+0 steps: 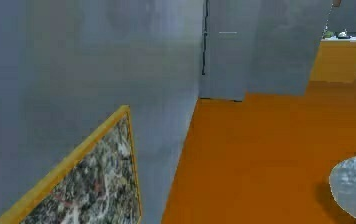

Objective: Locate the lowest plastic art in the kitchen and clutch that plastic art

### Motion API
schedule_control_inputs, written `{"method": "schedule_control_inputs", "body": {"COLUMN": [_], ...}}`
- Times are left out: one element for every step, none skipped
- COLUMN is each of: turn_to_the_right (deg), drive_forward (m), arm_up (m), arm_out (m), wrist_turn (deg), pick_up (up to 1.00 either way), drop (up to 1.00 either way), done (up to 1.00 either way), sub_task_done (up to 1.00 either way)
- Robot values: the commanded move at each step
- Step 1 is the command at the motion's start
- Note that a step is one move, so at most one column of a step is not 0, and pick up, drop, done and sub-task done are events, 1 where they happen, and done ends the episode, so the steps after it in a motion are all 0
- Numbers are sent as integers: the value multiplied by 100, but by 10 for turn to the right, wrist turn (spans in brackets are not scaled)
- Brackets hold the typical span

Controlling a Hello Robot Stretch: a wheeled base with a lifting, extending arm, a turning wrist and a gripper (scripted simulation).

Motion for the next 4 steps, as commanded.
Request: {"method": "schedule_control_inputs", "body": {"turn_to_the_right": [450, 450, 120, 0], "drive_forward": [0, 0, 0, 20], "arm_up": [0, 0, 0, 0], "arm_out": [0, 0, 0, 0], "wrist_turn": [0, 0, 0, 0], "pick_up": [0, 0, 0, 0], "drop": [0, 0, 0, 0], "done": [0, 0, 0, 0], "sub_task_done": [0, 0, 0, 0]}}
